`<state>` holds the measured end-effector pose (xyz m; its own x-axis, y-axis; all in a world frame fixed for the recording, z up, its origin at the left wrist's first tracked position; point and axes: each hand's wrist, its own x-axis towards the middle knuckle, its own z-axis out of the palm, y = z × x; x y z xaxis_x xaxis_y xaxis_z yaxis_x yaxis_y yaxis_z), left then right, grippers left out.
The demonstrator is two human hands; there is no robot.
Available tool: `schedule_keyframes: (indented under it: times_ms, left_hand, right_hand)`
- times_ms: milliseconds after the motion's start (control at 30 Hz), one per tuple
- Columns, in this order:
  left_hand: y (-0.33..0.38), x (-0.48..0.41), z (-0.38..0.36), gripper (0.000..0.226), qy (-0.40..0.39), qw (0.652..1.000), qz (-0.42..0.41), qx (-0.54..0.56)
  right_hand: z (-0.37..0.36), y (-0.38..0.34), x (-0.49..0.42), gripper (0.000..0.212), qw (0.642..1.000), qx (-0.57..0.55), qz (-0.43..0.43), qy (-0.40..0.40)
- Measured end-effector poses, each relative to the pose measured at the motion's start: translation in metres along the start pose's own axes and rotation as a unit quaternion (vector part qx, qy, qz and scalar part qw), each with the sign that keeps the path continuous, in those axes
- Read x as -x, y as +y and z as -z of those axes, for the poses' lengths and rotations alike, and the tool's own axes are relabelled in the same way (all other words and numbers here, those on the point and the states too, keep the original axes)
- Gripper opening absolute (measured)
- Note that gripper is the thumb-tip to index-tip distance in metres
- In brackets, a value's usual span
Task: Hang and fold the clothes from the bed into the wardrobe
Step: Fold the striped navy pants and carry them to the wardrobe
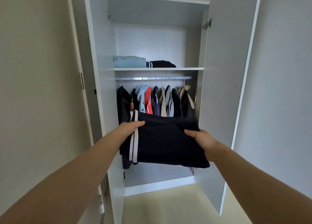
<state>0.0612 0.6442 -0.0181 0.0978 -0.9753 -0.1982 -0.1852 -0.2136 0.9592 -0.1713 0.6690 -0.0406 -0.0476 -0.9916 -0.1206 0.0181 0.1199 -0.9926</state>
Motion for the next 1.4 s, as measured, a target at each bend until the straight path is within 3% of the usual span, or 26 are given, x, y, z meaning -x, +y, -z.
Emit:
schedule_keyframes:
  times_ms: [200,500,733,1033,1267,1400]
  left_hand:
    - [0.054,-0.090,-0.007,0.049,0.012,0.999,-0.027,-0.016]
    - [0.170,-0.253,-0.060,0.039,0.001,0.996,-0.085,-0.006]
    - [0.246,-0.357,-0.078,0.043,0.016,0.991,-0.130,-0.007]
    - [0.319,-0.465,-0.074,0.030,0.018,0.986,-0.167,-0.001]
    - [0.380,-0.569,-0.046,0.030,0.037,0.977,-0.208,-0.016]
    - [0.419,-0.622,-0.033,0.029,0.028,0.971,-0.239,-0.015]
  right_hand:
    - [0.005,-0.039,-0.103,0.002,0.999,-0.015,0.029,-0.010]
    - [0.056,-0.129,-0.291,0.018,0.994,-0.030,0.101,-0.020]
    - [0.075,-0.196,-0.404,0.007,0.990,-0.026,0.137,-0.036]
    - [0.062,-0.264,-0.517,0.003,0.978,0.018,0.209,-0.008]
    - [0.030,-0.319,-0.626,0.014,0.967,0.015,0.256,-0.004]
    - [0.018,-0.347,-0.680,0.002,0.961,0.003,0.277,-0.002]
